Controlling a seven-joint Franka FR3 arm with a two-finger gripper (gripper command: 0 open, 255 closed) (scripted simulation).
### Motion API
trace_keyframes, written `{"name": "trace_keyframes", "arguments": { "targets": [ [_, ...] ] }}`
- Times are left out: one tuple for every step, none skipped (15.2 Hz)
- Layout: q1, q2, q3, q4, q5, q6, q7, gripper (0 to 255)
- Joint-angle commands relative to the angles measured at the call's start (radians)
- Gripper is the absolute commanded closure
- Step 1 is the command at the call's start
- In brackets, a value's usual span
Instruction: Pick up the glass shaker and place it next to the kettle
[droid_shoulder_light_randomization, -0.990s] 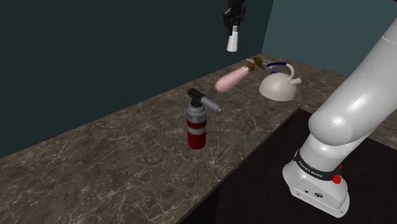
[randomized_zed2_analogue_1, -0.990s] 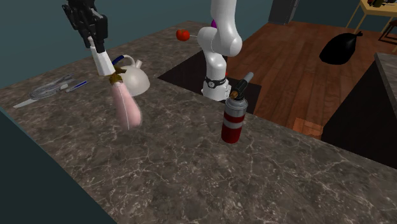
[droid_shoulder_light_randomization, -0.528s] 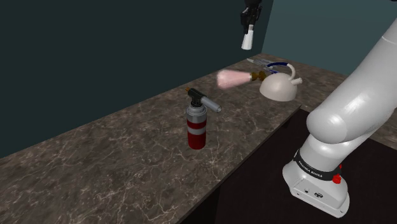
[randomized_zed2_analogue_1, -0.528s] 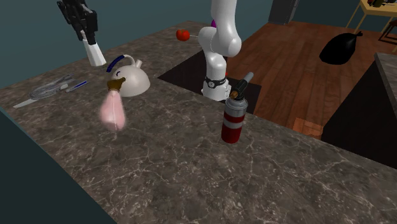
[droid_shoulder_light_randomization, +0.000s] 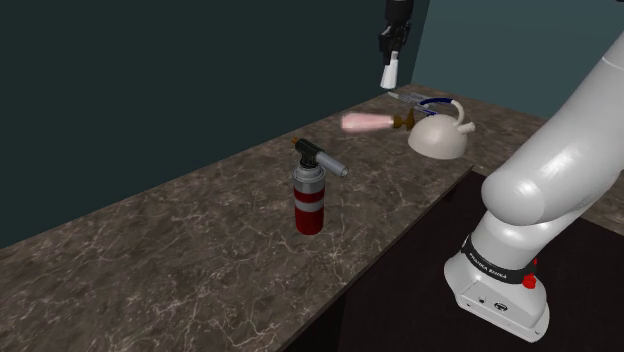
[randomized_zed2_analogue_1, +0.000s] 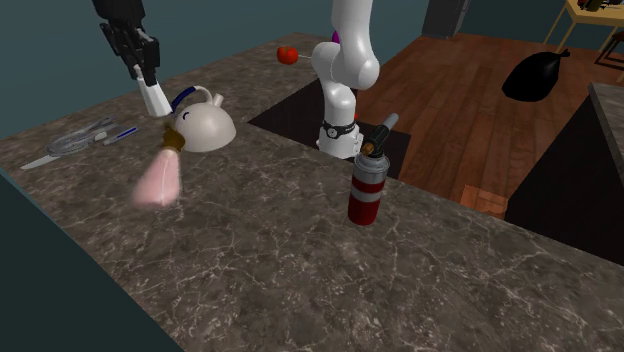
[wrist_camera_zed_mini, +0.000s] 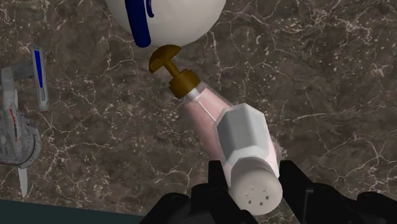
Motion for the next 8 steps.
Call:
{"name": "trace_keyframes", "arguments": {
  "targets": [
    [0.000, -0.001, 0.000, -0.028, -0.001, 0.027, 0.003, 255],
    [0.000, -0.001, 0.000, -0.041, -0.001, 0.040, 0.004, 255],
    [0.000, -0.001, 0.000, -0.054, -0.002, 0.054, 0.006, 255],
    [0.000, 0.000, 0.000, -0.067, -0.002, 0.067, 0.007, 255],
    [0.000, 0.000, 0.000, -0.080, -0.002, 0.080, 0.008, 255],
    [0.000, 0.001, -0.001, -0.092, -0.003, 0.094, 0.009, 255],
    [-0.001, 0.002, -0.001, -0.104, -0.003, 0.107, 0.010, 255],
    [-0.001, 0.004, -0.001, -0.116, -0.004, 0.120, 0.011, 255]
  ]
}}
